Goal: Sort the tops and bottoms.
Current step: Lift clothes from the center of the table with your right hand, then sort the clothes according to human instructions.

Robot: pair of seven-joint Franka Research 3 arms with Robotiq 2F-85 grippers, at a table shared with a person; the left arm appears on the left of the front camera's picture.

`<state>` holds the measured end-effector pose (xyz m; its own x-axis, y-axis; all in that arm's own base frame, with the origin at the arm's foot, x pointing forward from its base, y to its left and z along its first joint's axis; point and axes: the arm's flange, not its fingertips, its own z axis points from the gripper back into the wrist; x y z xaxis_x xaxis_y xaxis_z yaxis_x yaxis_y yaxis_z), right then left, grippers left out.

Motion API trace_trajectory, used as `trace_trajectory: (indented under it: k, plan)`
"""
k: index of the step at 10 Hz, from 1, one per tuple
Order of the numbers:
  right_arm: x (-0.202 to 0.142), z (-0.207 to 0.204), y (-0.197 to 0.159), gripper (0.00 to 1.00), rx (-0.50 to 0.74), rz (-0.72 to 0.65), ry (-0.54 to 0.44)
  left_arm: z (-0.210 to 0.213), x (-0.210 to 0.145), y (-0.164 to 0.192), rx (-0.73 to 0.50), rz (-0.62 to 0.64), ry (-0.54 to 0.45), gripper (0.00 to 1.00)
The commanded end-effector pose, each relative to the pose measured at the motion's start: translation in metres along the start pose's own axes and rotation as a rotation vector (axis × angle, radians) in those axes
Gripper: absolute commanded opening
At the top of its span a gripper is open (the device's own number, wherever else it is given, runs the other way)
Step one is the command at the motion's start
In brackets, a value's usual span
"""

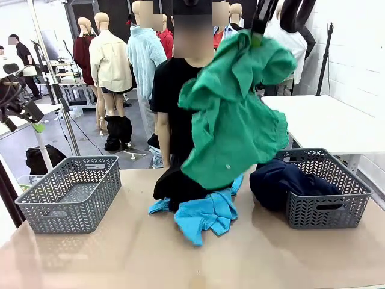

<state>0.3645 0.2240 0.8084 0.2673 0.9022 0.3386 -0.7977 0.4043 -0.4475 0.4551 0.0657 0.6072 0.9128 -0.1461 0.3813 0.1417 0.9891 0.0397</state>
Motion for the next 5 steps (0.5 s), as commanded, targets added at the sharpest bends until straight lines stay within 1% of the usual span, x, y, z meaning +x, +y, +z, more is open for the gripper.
trace_trajectory:
  k: [1,3,4,5]
  plan:
    - [0.008,0.035,-0.001,0.00,-0.022,-0.106,-0.026,0.001,0.003,0.000,-0.003,0.016,-0.007,0.94]
    - [0.007,0.067,0.005,0.00,-0.067,-0.126,-0.111,0.001,0.003,0.000,-0.003,0.016,-0.007,0.94]
    - [0.004,0.044,-0.003,0.00,-0.035,-0.083,-0.044,0.001,0.003,0.000,-0.003,0.016,-0.007,0.94]
    - [0.004,0.044,-0.003,0.00,-0.035,-0.083,-0.044,0.001,0.003,0.000,-0.003,0.016,-0.007,0.94]
